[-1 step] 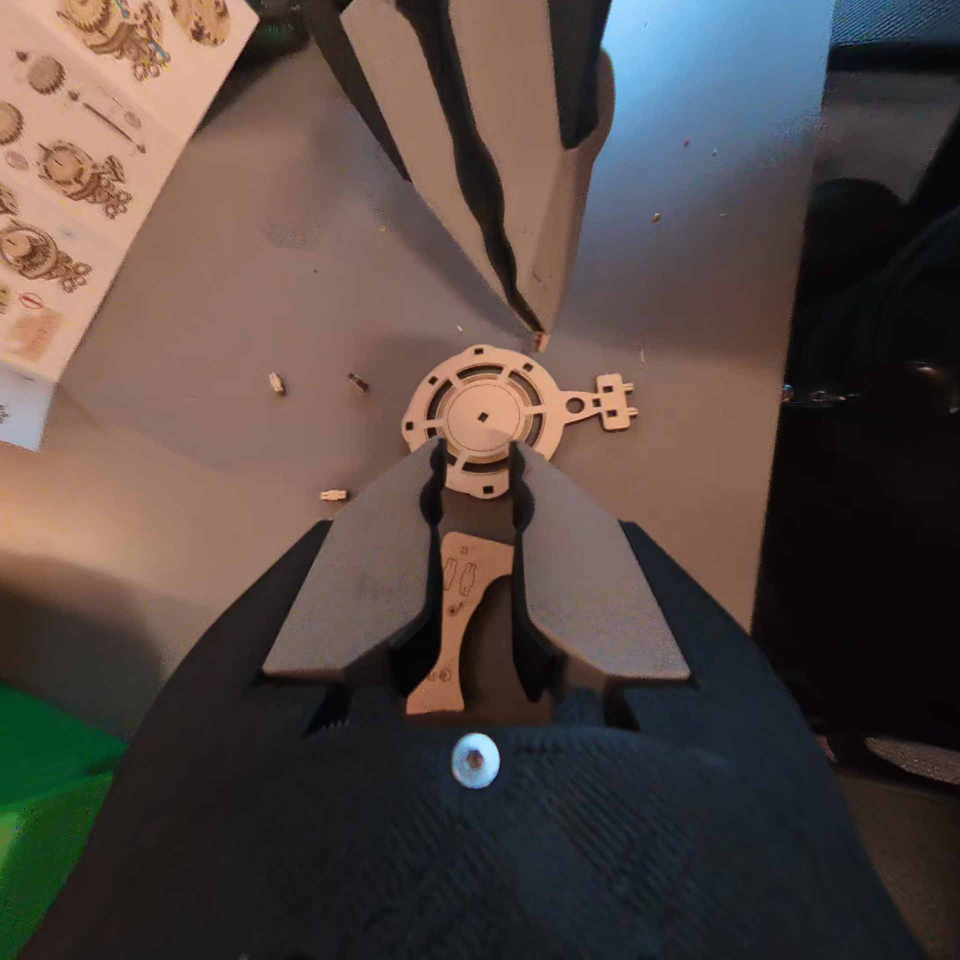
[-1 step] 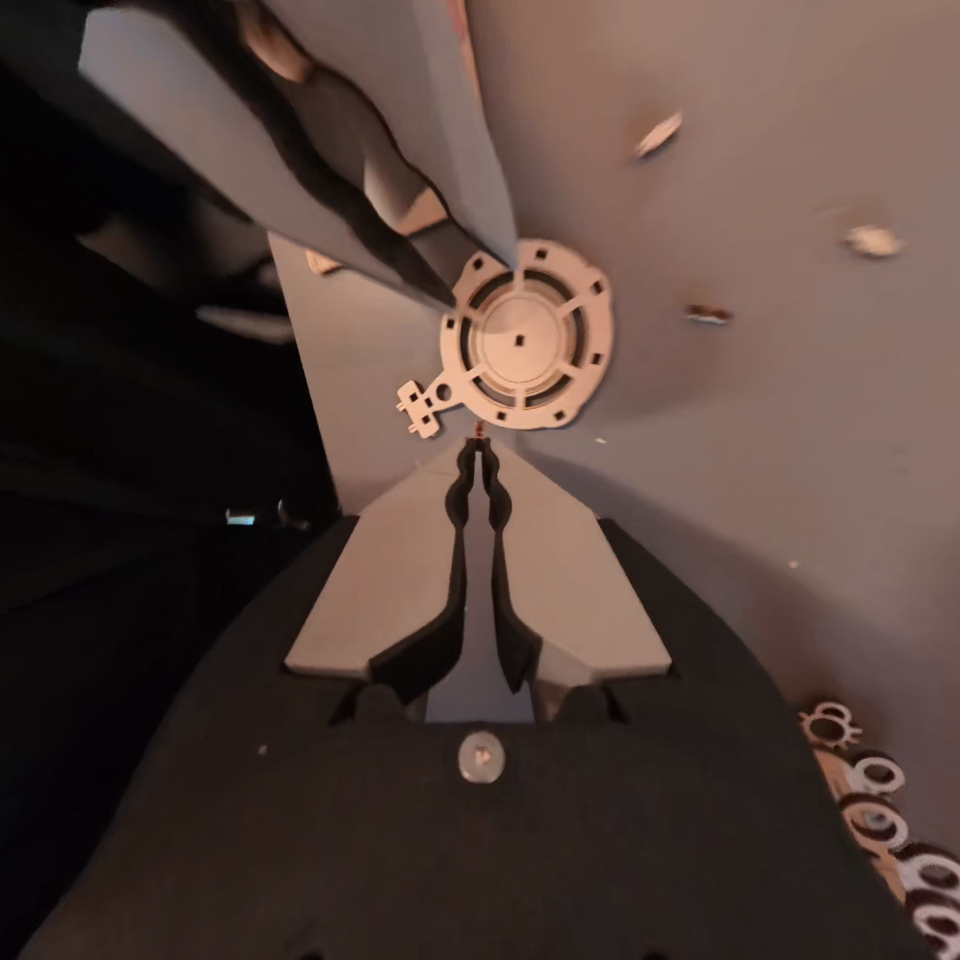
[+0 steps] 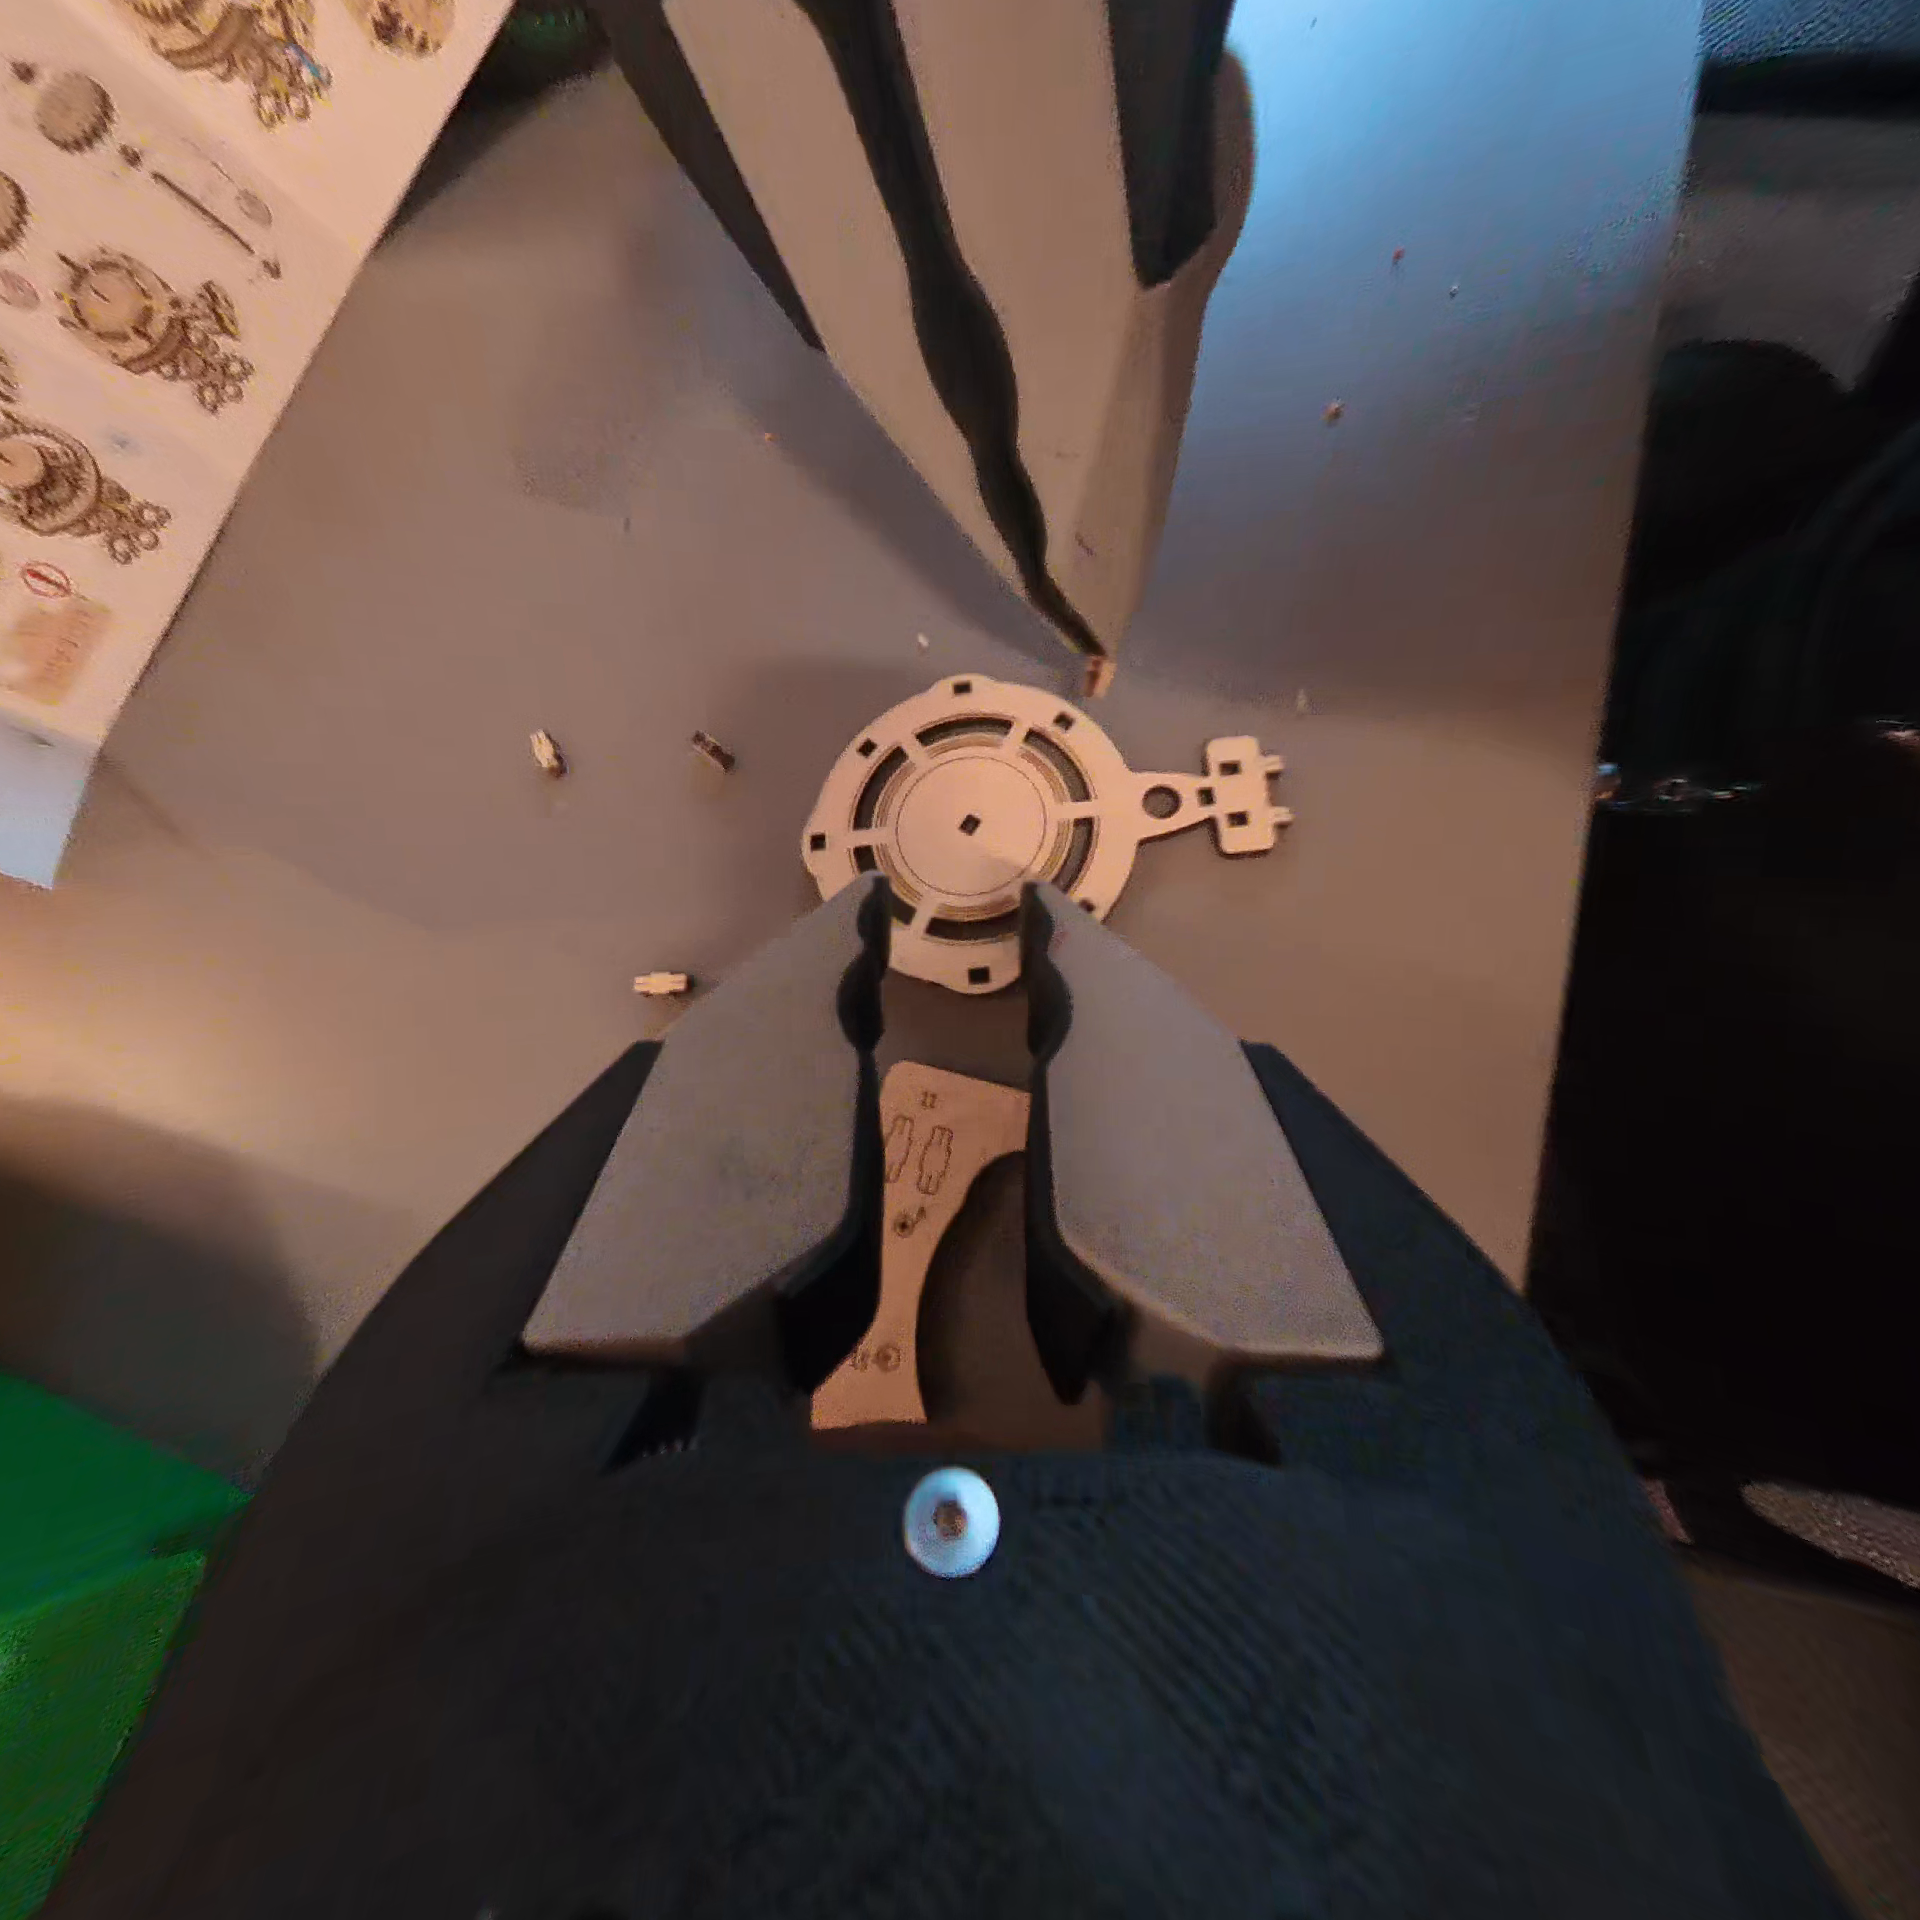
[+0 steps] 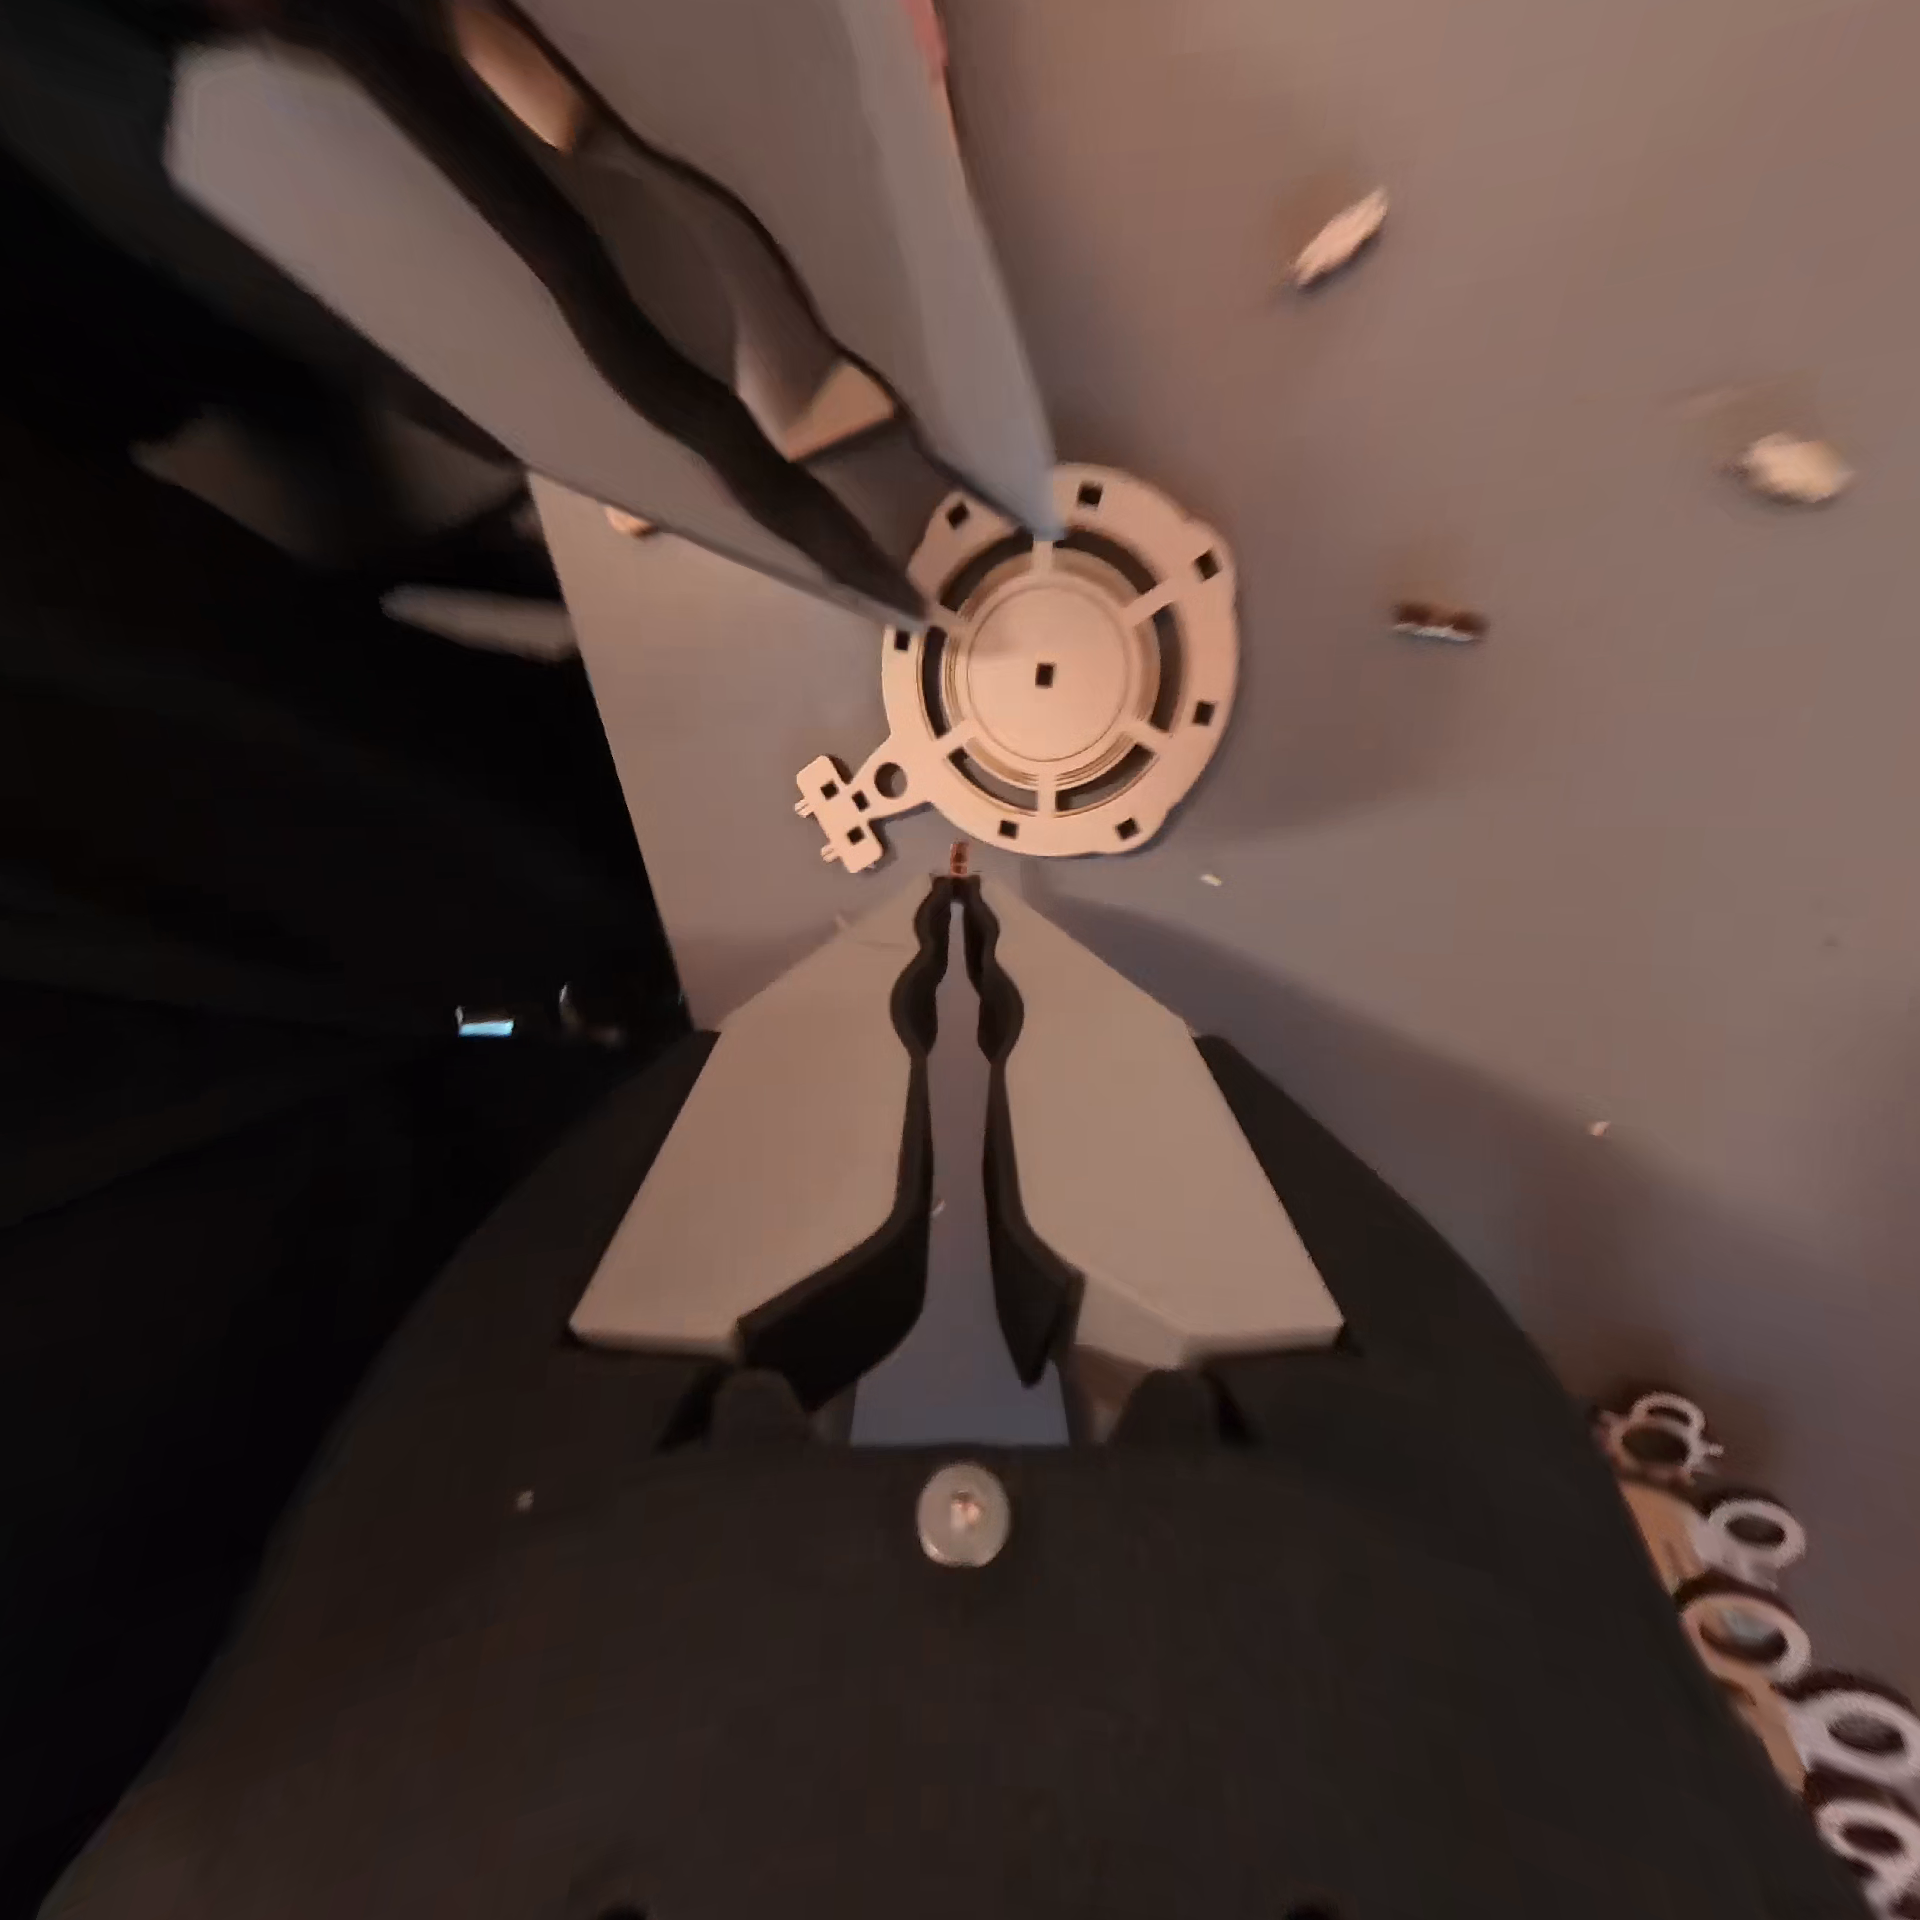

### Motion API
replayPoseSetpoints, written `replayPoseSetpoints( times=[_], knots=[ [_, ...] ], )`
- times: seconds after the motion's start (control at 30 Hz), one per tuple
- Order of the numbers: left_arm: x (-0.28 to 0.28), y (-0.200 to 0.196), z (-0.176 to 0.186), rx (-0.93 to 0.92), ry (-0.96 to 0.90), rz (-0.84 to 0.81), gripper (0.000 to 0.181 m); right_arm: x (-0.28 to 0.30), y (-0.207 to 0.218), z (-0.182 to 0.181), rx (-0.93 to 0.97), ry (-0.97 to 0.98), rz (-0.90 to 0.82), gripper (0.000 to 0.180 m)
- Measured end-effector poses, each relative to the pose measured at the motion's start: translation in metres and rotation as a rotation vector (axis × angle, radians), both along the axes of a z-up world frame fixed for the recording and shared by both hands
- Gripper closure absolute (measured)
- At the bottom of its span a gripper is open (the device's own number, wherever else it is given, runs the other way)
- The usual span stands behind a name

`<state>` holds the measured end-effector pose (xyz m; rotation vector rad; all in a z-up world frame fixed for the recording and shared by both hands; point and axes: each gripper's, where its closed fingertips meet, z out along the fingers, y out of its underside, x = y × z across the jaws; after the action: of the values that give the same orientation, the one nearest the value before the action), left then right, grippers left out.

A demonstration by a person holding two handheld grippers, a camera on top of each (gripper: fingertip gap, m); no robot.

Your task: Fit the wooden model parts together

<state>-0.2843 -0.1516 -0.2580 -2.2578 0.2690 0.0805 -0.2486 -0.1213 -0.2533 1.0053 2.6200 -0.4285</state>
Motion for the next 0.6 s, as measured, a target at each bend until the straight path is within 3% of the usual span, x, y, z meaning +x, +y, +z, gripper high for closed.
replayPoseSetpoints(
  times=[0.4,0.6],
  knots=[
    [0.004,0.000,-0.008,-0.029,0.088,-0.029,0.181,-0.002,0.002,-0.004,0.302,-0.166,0.083,0.180],
    [-0.012,0.004,0.013,0.104,0.191,0.093,0.163,-0.008,-0.006,0.008,0.198,-0.118,0.051,0.180]
  ],
)
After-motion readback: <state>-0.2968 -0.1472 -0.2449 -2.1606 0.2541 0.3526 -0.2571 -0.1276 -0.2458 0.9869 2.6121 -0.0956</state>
